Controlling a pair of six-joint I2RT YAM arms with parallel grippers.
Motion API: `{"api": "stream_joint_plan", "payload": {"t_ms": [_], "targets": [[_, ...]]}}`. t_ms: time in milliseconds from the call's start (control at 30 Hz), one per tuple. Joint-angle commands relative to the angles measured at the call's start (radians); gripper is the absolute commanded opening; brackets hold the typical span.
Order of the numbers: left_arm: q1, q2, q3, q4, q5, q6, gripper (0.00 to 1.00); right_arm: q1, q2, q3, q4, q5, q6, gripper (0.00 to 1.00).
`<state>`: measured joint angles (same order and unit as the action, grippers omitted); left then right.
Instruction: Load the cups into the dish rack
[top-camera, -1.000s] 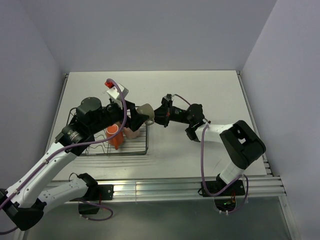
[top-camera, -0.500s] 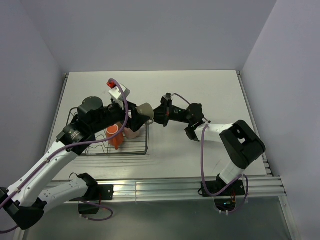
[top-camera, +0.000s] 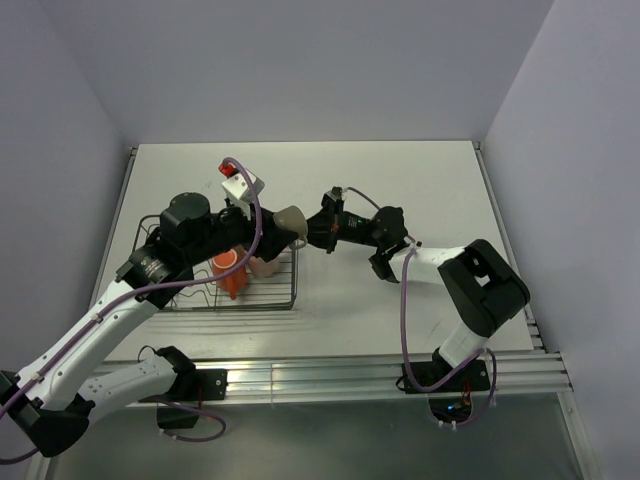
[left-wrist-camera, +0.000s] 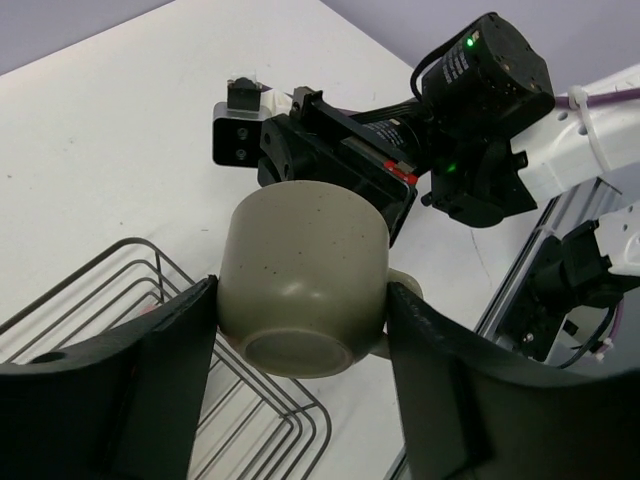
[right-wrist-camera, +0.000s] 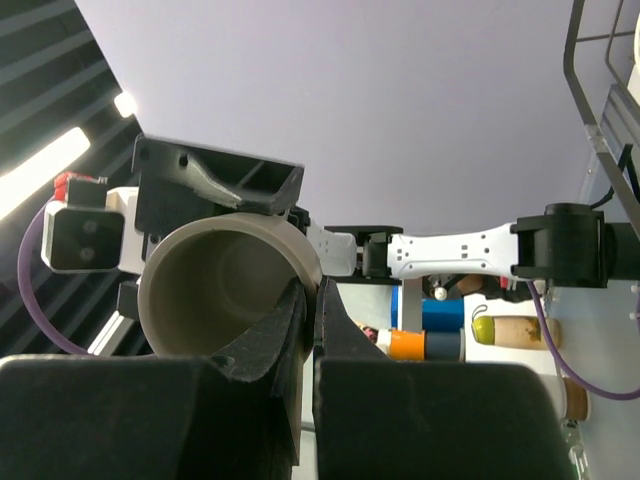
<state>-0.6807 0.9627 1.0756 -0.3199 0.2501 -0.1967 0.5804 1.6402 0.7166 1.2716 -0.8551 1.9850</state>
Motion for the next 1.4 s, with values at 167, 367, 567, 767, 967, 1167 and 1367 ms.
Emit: {"api": "stream_joint_plan", "payload": {"t_ms": [167, 367, 567, 767, 967, 1167, 1367], "targets": [[-0.005, 0.007, 0.024, 0.010, 0.034, 0.014, 0.38, 0.013, -0.002, 0.035, 0.492, 0.024, 0.416, 0.00], [-0.005, 0.011, 0.041, 0.002, 0.055, 0.005, 0.13, 0.013, 0.000, 0.032, 0.492, 0.022, 0.411, 0.09], [-0.005, 0.022, 0.072, -0.018, 0.041, -0.015, 0.00, 0.012, 0.003, 0.030, 0.488, 0.016, 0.388, 0.25], [-0.005, 0.019, 0.093, -0.045, -0.008, -0.030, 0.00, 0.001, -0.042, 0.018, 0.390, 0.002, 0.298, 0.31], [-0.003, 0.011, 0.112, -0.080, -0.035, -0.033, 0.00, -0.030, -0.100, 0.014, 0.273, -0.005, 0.209, 0.37], [-0.003, -0.001, 0.106, -0.082, -0.104, -0.038, 0.00, -0.040, -0.152, 0.015, 0.186, -0.019, 0.141, 0.42], [-0.002, 0.007, 0.119, -0.070, -0.156, -0.050, 0.00, -0.042, -0.195, 0.007, 0.106, -0.045, 0.089, 0.44]]}}
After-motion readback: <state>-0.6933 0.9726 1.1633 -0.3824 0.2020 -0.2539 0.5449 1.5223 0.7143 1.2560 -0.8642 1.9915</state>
